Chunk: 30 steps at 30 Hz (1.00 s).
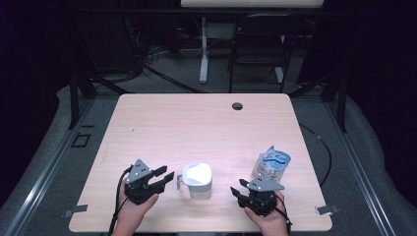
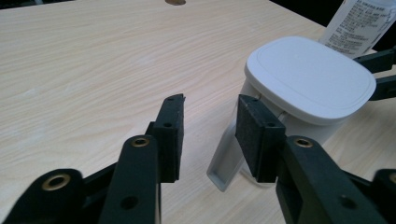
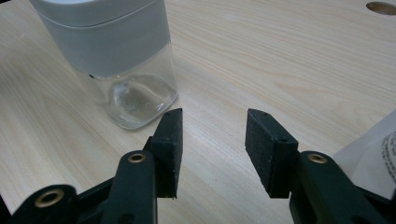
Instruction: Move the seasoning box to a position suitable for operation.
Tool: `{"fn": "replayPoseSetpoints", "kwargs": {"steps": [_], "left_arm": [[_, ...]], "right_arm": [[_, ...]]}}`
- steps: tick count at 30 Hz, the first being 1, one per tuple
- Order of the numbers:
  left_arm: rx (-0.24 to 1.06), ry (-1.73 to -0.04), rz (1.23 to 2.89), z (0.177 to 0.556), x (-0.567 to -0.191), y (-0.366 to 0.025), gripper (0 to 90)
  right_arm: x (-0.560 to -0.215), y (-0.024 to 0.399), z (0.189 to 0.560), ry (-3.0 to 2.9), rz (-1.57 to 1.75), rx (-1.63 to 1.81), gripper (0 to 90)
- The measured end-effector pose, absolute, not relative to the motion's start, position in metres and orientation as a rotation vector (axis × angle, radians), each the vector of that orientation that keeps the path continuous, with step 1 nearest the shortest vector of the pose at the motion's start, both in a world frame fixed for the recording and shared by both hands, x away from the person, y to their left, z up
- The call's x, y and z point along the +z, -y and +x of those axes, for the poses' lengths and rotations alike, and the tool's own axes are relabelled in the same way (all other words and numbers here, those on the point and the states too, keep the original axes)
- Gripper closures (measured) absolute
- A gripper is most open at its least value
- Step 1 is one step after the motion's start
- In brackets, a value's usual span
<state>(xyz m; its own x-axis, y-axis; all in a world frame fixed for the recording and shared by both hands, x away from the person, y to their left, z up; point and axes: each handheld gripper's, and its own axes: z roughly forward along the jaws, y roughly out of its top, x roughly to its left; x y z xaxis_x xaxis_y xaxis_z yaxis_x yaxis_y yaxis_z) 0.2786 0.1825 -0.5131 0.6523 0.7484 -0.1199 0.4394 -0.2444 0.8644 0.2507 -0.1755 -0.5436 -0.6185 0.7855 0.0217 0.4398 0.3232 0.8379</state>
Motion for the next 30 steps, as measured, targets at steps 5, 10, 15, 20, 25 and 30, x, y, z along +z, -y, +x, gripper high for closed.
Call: {"fn": "replayPoseSetpoints", "kwargs": {"steps": [5, 10, 15, 20, 25, 30], "left_arm": [[0.377, -0.936, 1.903, 0.284, -0.504, -0.179, 67.8], [0.361, -0.929, 1.915, 0.293, -0.489, -0.172, 76.0], [0.381, -0.886, 1.980, 0.295, -0.488, -0.159, 87.3], [0.387, -0.862, 1.979, 0.292, -0.489, -0.154, 90.0], [0.383, -0.834, 1.987, 0.288, -0.491, -0.149, 90.0], [0.380, -0.827, 1.982, 0.285, -0.490, -0.148, 90.0]], "right_arm": [[-0.538, 0.171, 0.253, -2.192, 1.064, 1.216, 57.6], [-0.531, 0.168, 0.260, -2.203, 1.055, 1.231, 60.9], [-0.528, 0.159, 0.270, -2.235, 1.019, 1.220, 67.2], [-0.520, 0.156, 0.275, -2.239, 0.986, 1.237, 77.7], [-0.512, 0.158, 0.272, -2.232, 0.978, 1.262, 86.6], [-0.511, 0.158, 0.270, -2.230, 0.988, 1.263, 90.0]]}}
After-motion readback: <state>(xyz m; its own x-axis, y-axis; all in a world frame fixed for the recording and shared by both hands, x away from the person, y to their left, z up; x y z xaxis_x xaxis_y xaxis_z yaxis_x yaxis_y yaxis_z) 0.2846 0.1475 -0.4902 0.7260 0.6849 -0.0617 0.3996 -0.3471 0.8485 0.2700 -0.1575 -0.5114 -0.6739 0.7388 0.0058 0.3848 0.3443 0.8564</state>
